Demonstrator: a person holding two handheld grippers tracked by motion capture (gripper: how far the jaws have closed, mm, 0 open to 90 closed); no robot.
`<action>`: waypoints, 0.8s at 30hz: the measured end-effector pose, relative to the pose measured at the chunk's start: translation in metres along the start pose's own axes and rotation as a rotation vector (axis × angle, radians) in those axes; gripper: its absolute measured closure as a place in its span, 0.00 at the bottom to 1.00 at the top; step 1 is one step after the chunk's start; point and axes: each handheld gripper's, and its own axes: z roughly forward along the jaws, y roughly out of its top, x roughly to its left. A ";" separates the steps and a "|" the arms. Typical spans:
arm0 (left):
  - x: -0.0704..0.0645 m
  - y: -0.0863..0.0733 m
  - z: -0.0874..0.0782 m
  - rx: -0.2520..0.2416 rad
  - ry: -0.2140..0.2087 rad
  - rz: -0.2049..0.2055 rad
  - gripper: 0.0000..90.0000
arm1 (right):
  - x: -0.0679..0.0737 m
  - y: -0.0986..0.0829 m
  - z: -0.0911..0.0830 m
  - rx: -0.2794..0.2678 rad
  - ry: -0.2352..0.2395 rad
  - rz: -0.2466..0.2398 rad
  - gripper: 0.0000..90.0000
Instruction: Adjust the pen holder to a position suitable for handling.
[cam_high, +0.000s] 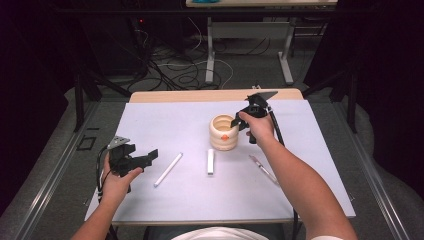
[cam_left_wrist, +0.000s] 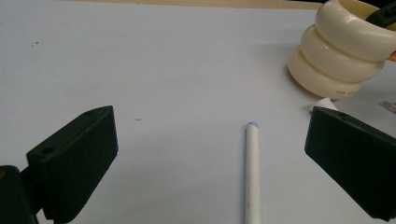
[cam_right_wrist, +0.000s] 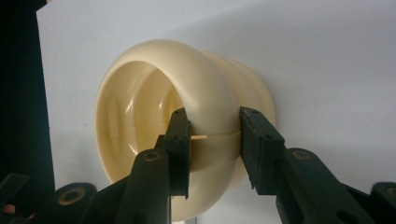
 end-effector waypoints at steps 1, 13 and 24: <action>0.000 0.000 0.000 0.000 0.000 0.000 0.03 | -0.001 -0.001 -0.001 0.007 -0.011 -0.006 0.73; 0.000 0.000 -0.001 0.007 -0.002 0.002 0.03 | -0.011 -0.006 -0.005 0.020 -0.014 0.023 0.74; -0.001 0.000 -0.001 0.014 -0.004 0.006 0.03 | -0.015 -0.006 -0.005 0.004 0.010 0.020 0.73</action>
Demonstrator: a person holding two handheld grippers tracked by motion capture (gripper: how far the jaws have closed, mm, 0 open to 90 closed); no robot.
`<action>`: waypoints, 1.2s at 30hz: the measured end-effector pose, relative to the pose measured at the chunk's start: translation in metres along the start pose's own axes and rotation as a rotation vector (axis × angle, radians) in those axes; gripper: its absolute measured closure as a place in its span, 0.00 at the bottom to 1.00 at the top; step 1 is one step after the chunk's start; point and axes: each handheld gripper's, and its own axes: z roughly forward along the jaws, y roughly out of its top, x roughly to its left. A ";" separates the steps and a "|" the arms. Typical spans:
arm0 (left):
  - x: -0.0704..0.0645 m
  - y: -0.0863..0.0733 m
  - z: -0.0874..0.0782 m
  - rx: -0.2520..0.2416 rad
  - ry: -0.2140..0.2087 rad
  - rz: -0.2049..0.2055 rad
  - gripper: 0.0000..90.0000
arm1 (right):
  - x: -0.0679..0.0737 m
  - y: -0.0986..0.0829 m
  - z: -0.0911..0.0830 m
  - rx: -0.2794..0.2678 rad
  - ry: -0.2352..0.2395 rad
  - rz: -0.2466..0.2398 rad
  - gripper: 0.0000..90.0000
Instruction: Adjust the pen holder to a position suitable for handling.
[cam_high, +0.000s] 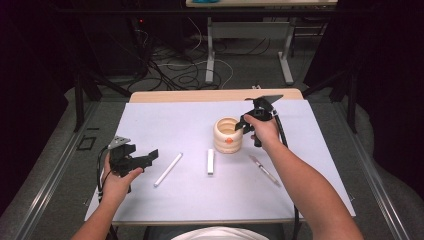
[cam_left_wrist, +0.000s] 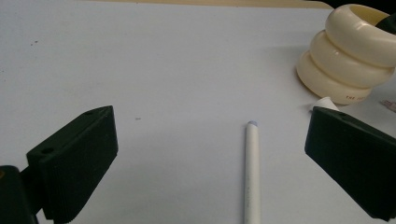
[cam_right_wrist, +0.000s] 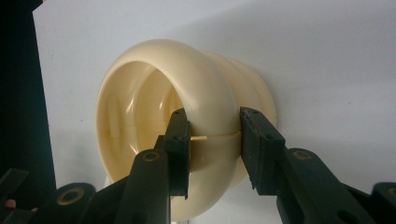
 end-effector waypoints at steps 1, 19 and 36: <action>0.000 0.000 0.000 0.001 0.000 -0.001 0.03 | 0.000 0.000 0.000 0.009 0.003 -0.002 0.72; -0.001 -0.001 0.002 -0.010 0.007 -0.001 0.03 | 0.006 -0.011 -0.025 -0.121 0.014 -0.185 0.58; -0.001 -0.001 0.002 0.009 0.010 0.001 0.03 | -0.010 -0.040 -0.053 -0.155 0.029 -0.378 0.49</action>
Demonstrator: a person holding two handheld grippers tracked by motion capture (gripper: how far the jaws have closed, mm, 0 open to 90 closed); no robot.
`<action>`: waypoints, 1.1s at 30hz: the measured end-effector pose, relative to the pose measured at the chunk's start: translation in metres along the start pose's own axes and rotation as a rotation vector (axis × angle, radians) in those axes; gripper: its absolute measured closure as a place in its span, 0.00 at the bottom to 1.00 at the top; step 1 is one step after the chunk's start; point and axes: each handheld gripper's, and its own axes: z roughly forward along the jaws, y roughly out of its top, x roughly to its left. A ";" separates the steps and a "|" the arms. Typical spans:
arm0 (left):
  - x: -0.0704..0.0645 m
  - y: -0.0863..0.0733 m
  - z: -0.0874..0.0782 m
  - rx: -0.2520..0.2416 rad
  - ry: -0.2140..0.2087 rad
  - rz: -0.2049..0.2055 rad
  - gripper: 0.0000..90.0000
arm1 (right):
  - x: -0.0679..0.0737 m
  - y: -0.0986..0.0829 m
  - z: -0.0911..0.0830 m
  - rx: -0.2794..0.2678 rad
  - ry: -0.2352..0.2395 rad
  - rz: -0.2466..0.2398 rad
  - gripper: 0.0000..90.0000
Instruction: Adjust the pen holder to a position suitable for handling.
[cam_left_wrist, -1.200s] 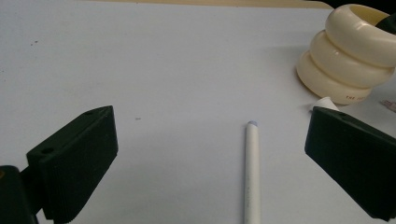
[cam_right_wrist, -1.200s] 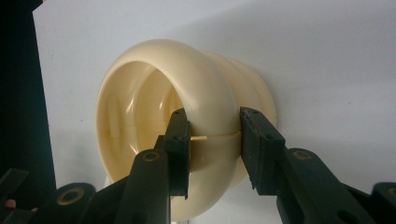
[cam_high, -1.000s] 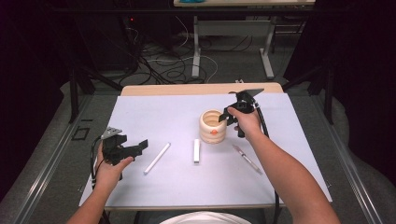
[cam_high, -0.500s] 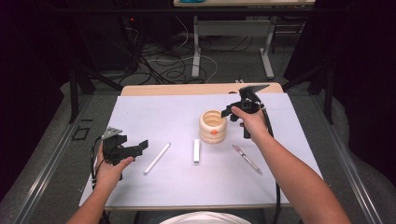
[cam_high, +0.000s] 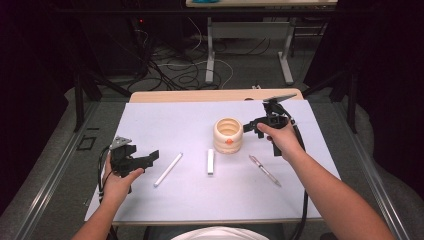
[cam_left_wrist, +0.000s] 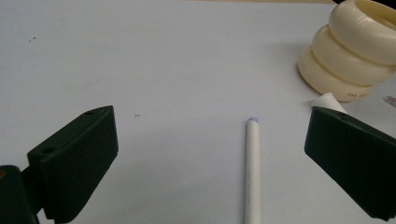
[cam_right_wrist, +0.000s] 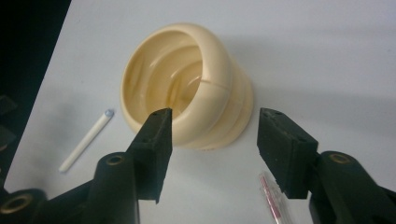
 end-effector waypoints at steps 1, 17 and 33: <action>0.000 0.000 0.000 0.001 0.000 0.001 0.03 | 0.000 -0.002 -0.001 -0.001 0.005 -0.014 0.49; 0.000 -0.001 0.001 -0.002 0.006 -0.007 0.03 | -0.007 -0.021 -0.017 -0.002 0.000 -0.226 0.38; 0.000 -0.001 0.001 0.004 0.004 -0.006 0.04 | 0.000 -0.044 -0.020 0.028 -0.133 -0.415 0.38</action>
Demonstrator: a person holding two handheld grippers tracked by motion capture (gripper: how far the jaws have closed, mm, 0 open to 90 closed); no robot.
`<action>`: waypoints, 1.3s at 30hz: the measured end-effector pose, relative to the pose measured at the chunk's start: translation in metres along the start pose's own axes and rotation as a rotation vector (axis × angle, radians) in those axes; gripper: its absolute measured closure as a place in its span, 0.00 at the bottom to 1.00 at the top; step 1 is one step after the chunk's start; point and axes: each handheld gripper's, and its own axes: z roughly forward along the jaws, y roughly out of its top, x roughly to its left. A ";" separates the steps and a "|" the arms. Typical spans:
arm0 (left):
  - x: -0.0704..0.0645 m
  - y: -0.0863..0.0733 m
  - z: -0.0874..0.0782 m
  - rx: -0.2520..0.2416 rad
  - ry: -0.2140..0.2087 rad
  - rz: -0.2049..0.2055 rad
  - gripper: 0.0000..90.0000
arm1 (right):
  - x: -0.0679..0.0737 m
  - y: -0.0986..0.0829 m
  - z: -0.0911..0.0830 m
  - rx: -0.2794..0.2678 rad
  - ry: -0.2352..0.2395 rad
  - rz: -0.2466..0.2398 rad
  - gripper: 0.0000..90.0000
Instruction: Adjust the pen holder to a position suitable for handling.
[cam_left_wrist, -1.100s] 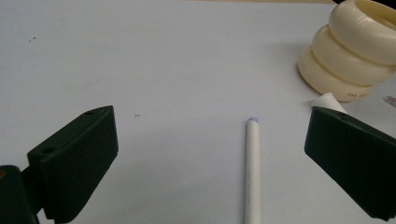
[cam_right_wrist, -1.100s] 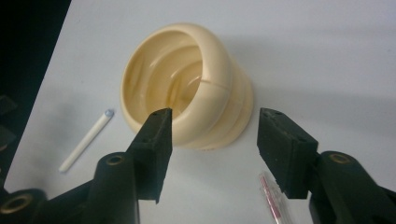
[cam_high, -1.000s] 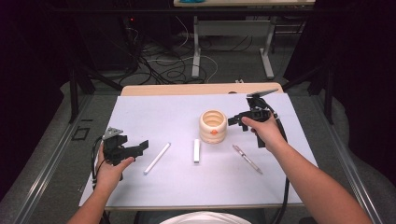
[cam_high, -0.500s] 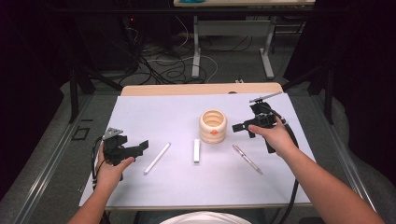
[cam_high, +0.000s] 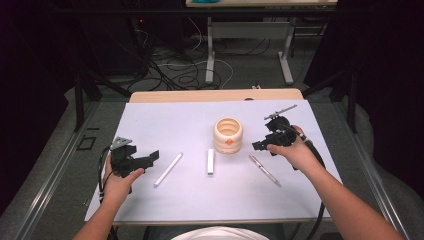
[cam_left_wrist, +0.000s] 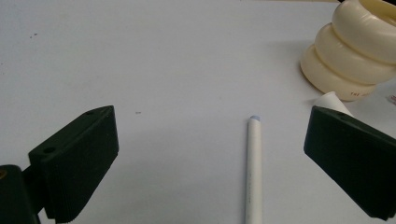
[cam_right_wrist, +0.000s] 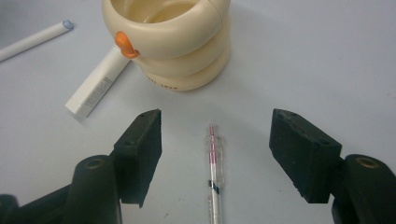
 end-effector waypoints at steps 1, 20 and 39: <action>0.000 0.000 0.000 -0.003 0.001 -0.001 0.04 | 0.000 -0.001 0.000 -0.002 -0.006 -0.010 0.38; -0.001 -0.001 0.001 -0.009 0.006 -0.001 0.04 | -0.004 -0.030 -0.004 -0.008 -0.073 -0.076 0.44; -0.001 0.000 0.001 -0.007 0.003 0.002 0.05 | -0.002 -0.056 0.022 0.224 -0.042 -0.124 0.68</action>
